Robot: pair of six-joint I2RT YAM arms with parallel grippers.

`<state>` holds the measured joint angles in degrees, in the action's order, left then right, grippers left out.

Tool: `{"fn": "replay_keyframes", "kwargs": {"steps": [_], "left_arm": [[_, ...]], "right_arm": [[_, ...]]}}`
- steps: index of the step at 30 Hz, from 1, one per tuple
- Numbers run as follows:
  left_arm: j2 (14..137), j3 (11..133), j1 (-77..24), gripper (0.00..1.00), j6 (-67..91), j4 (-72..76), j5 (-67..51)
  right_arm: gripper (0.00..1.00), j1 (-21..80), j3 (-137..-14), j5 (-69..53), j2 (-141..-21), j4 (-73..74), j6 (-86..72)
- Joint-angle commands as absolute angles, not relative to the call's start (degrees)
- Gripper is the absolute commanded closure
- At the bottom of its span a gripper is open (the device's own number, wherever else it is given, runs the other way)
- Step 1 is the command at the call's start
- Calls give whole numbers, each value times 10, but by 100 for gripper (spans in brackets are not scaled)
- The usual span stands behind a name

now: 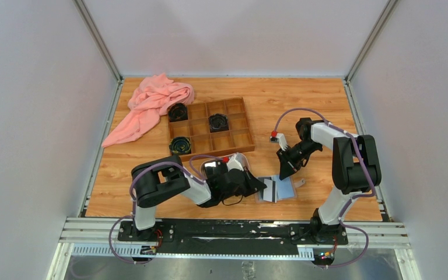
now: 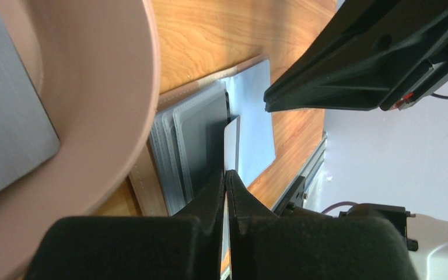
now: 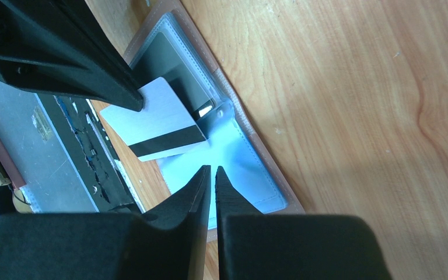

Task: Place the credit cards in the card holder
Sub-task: Insert the credit card into the card holder.

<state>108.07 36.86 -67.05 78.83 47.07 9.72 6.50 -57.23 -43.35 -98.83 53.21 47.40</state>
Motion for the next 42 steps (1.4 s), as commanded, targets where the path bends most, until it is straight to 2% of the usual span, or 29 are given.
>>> {"fn": "replay_keyframes", "kwargs": {"steps": [1, 42], "left_arm": [[1098, 378, -666, 100, 797, 462, 126], [1148, 428, -729, 100, 875, 462, 262]], "right_arm": [[89, 74, -564, -437, -986, 549, 481], [89, 74, -564, -450, -972, 554, 486]]}}
